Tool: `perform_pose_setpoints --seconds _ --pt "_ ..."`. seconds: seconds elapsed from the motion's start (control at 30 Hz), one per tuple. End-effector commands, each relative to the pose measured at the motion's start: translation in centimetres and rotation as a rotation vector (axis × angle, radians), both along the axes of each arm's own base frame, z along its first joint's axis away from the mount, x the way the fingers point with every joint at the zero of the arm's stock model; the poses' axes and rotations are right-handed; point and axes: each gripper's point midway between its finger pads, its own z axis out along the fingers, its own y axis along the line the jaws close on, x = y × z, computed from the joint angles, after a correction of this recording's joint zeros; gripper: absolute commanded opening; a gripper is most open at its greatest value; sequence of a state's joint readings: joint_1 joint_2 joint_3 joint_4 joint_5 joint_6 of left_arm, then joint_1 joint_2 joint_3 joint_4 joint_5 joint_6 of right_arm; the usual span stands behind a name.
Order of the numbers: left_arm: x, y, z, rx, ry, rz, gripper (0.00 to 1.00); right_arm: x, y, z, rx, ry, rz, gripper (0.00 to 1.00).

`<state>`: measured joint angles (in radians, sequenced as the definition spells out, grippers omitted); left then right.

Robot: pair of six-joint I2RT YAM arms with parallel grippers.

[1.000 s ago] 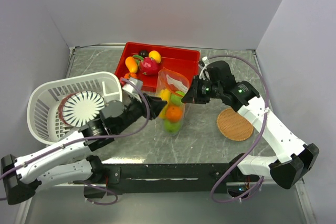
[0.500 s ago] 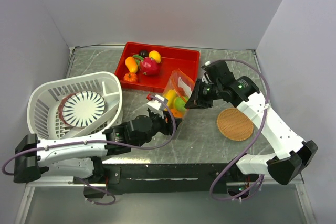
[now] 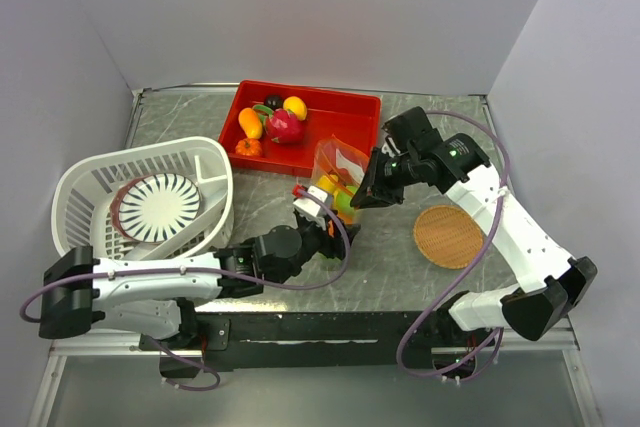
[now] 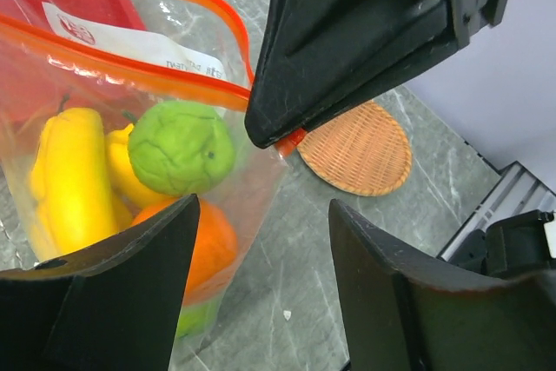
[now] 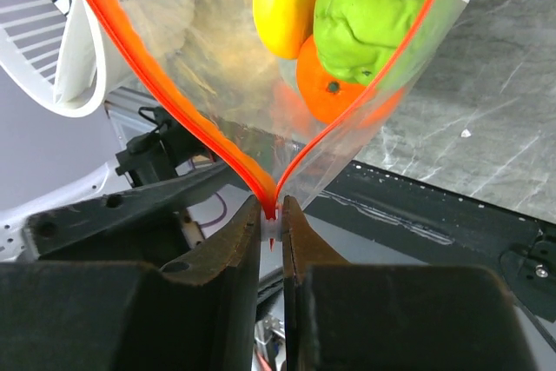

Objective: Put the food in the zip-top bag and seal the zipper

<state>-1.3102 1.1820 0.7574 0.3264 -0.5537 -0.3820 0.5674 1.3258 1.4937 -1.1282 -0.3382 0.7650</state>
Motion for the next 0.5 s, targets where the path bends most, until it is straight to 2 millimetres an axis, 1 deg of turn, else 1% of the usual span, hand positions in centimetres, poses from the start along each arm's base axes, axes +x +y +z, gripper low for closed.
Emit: perform_pose_setpoints --seconds 0.0,0.07,0.13,0.17,0.3,0.43,0.47 --pt "0.5 -0.6 3.1 -0.088 -0.050 0.056 0.68 -0.4 0.4 2.1 0.037 -0.024 0.014 0.00" --pt "1.0 -0.5 2.8 -0.078 -0.057 0.092 0.71 -0.6 0.5 2.0 0.035 -0.016 0.017 0.00" --pt "1.4 -0.5 2.9 -0.083 -0.073 0.108 0.72 -0.8 0.5 1.8 0.033 -0.007 0.017 0.00" --pt "1.5 -0.7 2.5 -0.071 -0.079 0.109 0.72 -0.9 0.5 1.8 0.031 -0.003 0.021 0.00" --pt "2.2 -0.8 2.3 -0.073 -0.096 0.159 0.71 -1.0 0.4 1.7 0.031 0.002 0.019 0.00" --pt "2.5 -0.9 2.3 -0.081 -0.113 0.182 0.66 -1.1 0.4 1.6 0.028 0.007 0.014 0.00" --pt "2.6 -0.9 2.3 -0.089 -0.116 0.190 0.63 -1.2 0.3 1.5 0.025 0.011 0.015 0.00"
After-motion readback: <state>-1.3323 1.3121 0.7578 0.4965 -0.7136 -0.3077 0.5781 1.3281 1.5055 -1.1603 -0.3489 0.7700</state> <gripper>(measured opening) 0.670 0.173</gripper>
